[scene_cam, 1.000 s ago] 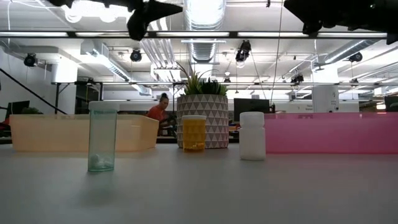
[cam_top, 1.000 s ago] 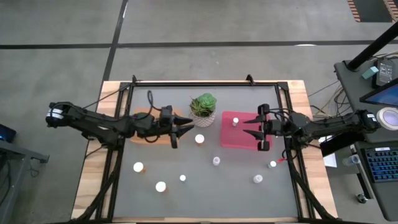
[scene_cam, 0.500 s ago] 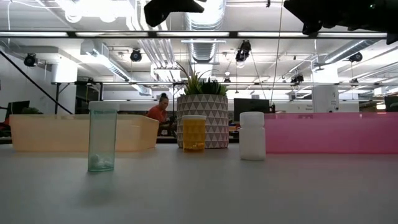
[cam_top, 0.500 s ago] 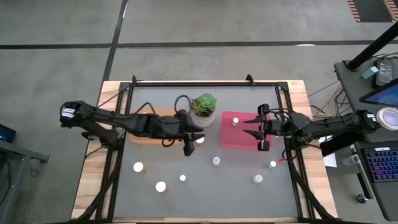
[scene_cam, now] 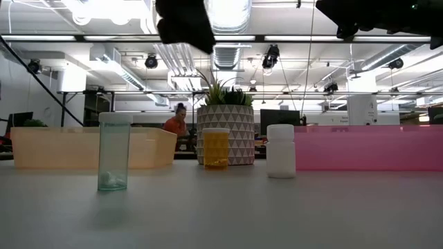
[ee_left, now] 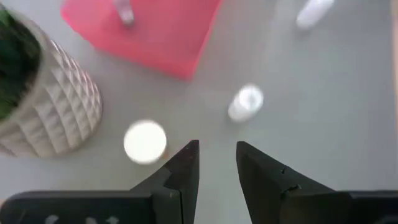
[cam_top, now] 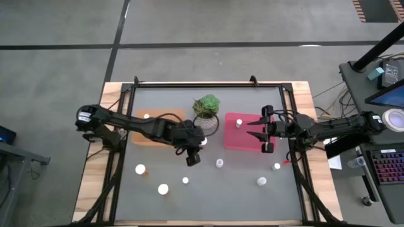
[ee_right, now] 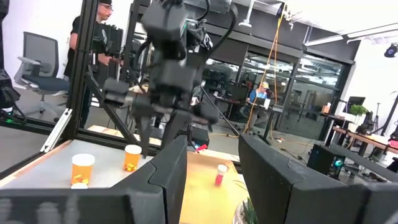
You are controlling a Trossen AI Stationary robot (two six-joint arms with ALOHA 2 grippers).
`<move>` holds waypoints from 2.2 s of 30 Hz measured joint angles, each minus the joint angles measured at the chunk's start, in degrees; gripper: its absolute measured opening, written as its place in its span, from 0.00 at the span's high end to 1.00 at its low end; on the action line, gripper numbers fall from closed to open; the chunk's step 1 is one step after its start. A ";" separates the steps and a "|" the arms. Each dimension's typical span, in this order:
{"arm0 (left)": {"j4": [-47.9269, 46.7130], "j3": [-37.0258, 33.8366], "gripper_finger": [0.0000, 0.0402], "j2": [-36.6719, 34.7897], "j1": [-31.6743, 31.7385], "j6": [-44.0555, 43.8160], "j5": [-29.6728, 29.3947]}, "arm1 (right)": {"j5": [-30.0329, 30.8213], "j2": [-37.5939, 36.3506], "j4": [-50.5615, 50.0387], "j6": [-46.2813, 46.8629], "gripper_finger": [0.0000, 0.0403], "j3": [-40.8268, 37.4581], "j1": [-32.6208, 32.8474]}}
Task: Pick and place medicine bottles into bin by pill shape (circle, oval)
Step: Put the top large orange pill bottle in the orange bin
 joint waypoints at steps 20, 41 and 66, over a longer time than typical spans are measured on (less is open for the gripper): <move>-7.05 4.31 0.56 10.95 7.26 6.60 1.21 | 0.20 -0.02 -1.72 -1.22 0.65 0.09 -0.02; -1.10 3.70 0.23 15.40 8.43 9.55 0.27 | 0.57 -0.02 -3.02 -2.61 0.65 0.09 -0.04; 4.51 -1.53 0.23 15.40 8.75 8.98 0.11 | 0.55 0.00 -3.02 -2.62 0.65 0.09 -0.04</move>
